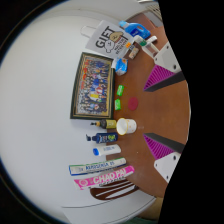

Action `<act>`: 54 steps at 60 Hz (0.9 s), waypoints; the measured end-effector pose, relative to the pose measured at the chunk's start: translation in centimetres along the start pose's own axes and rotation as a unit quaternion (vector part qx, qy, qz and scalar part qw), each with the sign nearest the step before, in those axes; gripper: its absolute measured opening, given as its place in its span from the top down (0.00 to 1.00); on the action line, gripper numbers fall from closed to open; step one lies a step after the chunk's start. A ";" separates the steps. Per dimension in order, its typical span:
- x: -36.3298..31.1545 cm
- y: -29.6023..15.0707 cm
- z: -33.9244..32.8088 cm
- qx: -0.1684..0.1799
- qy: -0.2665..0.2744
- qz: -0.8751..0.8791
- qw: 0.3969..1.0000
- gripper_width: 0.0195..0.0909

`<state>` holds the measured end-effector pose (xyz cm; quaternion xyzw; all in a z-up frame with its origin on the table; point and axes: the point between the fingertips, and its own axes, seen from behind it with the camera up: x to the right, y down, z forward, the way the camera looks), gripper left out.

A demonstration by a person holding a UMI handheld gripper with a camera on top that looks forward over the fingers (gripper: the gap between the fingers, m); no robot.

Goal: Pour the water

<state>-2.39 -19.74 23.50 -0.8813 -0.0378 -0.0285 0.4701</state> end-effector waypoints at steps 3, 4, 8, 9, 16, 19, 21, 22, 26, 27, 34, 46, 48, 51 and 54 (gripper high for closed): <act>1.4 0.2 -0.1 -0.004 0.004 0.005 1.000 0.07; 1.9 0.3 0.0 -0.004 0.007 0.007 1.000 0.07; 4.0 0.7 0.1 -0.004 0.011 0.011 1.000 0.07; 4.5 0.9 0.2 -0.004 0.012 0.013 1.000 0.07; 7.7 2.2 0.3 -0.002 0.025 0.017 1.000 0.07; 10.7 3.1 1.1 0.001 0.026 0.018 1.000 0.07; 12.2 3.8 1.2 0.001 0.027 0.019 0.999 0.07; 12.9 4.1 1.3 0.002 0.028 0.021 0.999 0.07; 15.7 5.6 1.7 0.005 0.031 0.023 0.999 0.07; 16.5 6.0 1.8 0.005 0.032 0.024 0.999 0.07; 21.7 8.8 2.8 0.011 0.037 0.023 0.999 0.07; 29.6 12.4 6.1 0.029 0.050 0.029 0.998 0.07; 30.5 12.5 6.9 0.034 0.050 0.032 0.998 0.07; 31.7 12.5 8.3 0.043 0.050 0.036 0.997 0.07; 32.7 12.5 9.9 0.048 0.046 0.040 0.997 0.07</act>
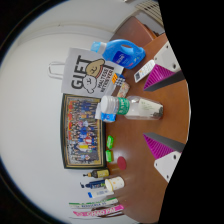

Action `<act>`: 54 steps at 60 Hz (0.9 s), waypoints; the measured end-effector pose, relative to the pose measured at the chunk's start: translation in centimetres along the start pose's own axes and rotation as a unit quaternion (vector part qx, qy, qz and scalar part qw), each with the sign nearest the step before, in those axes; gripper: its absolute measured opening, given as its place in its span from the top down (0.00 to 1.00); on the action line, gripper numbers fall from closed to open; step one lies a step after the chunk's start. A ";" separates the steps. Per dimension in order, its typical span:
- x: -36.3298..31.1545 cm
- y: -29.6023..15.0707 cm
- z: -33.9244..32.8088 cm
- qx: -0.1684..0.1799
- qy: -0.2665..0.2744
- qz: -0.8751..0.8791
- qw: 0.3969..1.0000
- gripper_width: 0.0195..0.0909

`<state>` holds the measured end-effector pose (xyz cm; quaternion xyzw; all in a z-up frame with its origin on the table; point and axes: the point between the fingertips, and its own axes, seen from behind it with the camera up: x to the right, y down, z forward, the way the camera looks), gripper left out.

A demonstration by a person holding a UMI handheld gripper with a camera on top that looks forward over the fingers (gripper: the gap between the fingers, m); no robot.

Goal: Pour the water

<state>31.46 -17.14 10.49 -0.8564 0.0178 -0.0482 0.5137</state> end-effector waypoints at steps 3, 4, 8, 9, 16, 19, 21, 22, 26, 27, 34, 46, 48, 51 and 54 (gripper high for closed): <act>0.2 0.1 1.7 0.007 -0.002 0.005 1.000 0.07; 0.4 0.1 2.3 0.009 -0.004 0.006 1.000 0.08; 0.6 0.2 4.5 0.014 -0.007 0.009 1.000 0.08; 0.6 0.2 5.0 0.015 -0.009 0.010 1.000 0.07; 0.4 0.2 7.8 0.023 -0.017 0.018 0.999 0.16; 0.3 0.3 8.6 0.026 -0.020 0.020 0.999 0.31; 0.3 0.3 9.0 0.028 -0.019 0.021 0.999 0.42; 0.4 0.3 9.2 0.029 -0.018 0.021 0.999 0.46; 0.6 0.0 9.5 0.037 -0.020 0.027 0.999 0.51; 0.7 0.0 9.5 0.039 -0.021 0.029 0.999 0.52; 0.8 -0.1 9.5 0.042 -0.015 0.035 0.998 0.62; 1.4 -0.9 9.4 0.040 0.015 -0.001 0.999 0.70; 1.4 -1.6 9.4 0.041 0.020 -0.008 0.999 0.70; 1.4 -2.9 9.6 0.044 0.030 -0.023 0.998 0.70; 0.9 -4.4 9.6 0.047 0.044 -0.043 0.997 0.70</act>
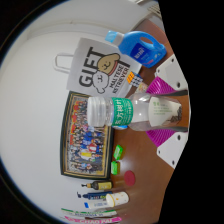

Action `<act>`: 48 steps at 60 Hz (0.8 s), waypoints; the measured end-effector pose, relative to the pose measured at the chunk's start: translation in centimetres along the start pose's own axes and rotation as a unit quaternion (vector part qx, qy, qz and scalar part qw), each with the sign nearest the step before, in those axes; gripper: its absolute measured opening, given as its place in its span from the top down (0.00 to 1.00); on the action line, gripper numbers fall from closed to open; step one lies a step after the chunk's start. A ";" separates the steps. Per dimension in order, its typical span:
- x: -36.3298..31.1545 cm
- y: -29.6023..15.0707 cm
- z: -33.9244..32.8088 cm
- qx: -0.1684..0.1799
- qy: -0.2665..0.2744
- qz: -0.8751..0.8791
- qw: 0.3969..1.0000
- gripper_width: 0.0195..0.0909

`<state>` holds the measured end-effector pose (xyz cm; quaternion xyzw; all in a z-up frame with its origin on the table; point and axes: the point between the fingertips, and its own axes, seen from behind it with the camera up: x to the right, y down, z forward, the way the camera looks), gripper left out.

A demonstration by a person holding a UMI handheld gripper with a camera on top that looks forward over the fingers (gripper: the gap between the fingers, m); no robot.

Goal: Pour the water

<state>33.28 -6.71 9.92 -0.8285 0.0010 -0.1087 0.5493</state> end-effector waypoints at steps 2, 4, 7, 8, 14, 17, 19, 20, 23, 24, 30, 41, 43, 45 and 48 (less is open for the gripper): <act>-0.3 -1.2 0.1 0.003 0.008 -0.017 1.000 0.70; -0.5 -2.4 0.2 0.006 0.015 -0.038 0.999 0.70; -1.2 -4.8 0.4 0.015 0.029 -0.071 0.997 0.70; -1.4 -5.7 0.5 0.018 0.035 -0.085 0.996 0.70; -3.9 -11.1 0.7 0.040 0.071 -0.180 0.980 0.70; -5.9 -14.1 0.9 0.056 0.086 -0.235 0.967 0.70; -7.3 -16.0 1.1 0.063 0.097 -0.277 0.954 0.70; -7.9 -16.7 1.4 0.071 0.099 -0.297 0.947 0.70; -10.5 -19.1 1.6 0.083 0.113 -0.355 0.924 0.70; -11.4 -19.8 1.7 0.087 0.117 -0.374 0.916 0.70; -17.2 -22.9 2.7 0.108 0.130 -0.487 0.857 0.70; -26.0 -23.4 4.9 0.108 0.144 -0.665 0.725 0.70; -27.1 -23.1 5.3 0.106 0.145 -0.691 0.700 0.70; -28.2 -22.8 5.7 0.105 0.145 -0.717 0.674 0.70; -29.3 -22.3 6.4 0.108 0.146 -0.746 0.641 0.70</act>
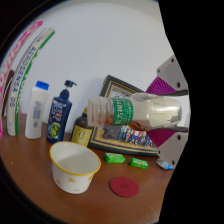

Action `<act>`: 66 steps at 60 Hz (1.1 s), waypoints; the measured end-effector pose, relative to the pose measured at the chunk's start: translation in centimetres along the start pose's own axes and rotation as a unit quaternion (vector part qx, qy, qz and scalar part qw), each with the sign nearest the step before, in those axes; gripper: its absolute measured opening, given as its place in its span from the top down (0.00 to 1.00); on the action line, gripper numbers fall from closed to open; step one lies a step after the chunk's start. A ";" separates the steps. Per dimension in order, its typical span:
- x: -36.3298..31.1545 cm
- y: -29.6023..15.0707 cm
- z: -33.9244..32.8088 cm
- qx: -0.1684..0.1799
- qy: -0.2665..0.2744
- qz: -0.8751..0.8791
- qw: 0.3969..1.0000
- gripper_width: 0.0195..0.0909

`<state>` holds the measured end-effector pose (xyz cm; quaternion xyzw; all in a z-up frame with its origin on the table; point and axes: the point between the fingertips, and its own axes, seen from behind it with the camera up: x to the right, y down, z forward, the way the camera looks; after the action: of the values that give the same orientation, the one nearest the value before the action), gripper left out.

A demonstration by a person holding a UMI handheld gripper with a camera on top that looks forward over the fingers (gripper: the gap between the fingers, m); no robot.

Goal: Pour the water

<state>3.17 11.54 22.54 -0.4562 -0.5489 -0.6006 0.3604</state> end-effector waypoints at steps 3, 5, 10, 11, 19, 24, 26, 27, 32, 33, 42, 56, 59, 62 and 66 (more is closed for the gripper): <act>-0.4 -0.9 0.2 -0.003 -0.002 -0.040 0.999 0.70; -0.7 -1.1 0.3 -0.009 -0.003 -0.063 0.998 0.70; -1.5 -1.9 0.8 -0.010 -0.010 -0.092 0.996 0.70; -1.7 -2.0 0.8 -0.012 -0.011 -0.098 0.995 0.71; -2.3 -2.9 0.9 -0.007 -0.017 -0.119 0.993 0.70; -2.5 -2.8 0.8 -0.009 -0.027 -0.100 0.995 0.69; -2.4 -2.7 0.8 -0.009 -0.028 -0.086 0.996 0.69; -2.3 -2.6 0.7 -0.008 -0.028 -0.077 0.997 0.70; -1.5 -2.5 0.4 -0.001 -0.034 -0.001 0.999 0.69; -1.2 -2.4 0.3 -0.001 -0.035 0.019 0.999 0.70; 0.1 -1.3 -0.7 0.005 -0.073 0.258 0.963 0.70; -1.8 -0.6 -1.2 0.009 -0.151 0.576 0.803 0.69; -3.1 -1.1 -1.0 0.013 -0.170 0.627 0.760 0.70; -4.7 -1.4 -0.6 0.014 -0.188 0.667 0.721 0.69; -6.9 -2.0 -0.2 0.011 -0.207 0.706 0.678 0.69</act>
<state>3.52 11.14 15.34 -0.8167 -0.1314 -0.0519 0.5595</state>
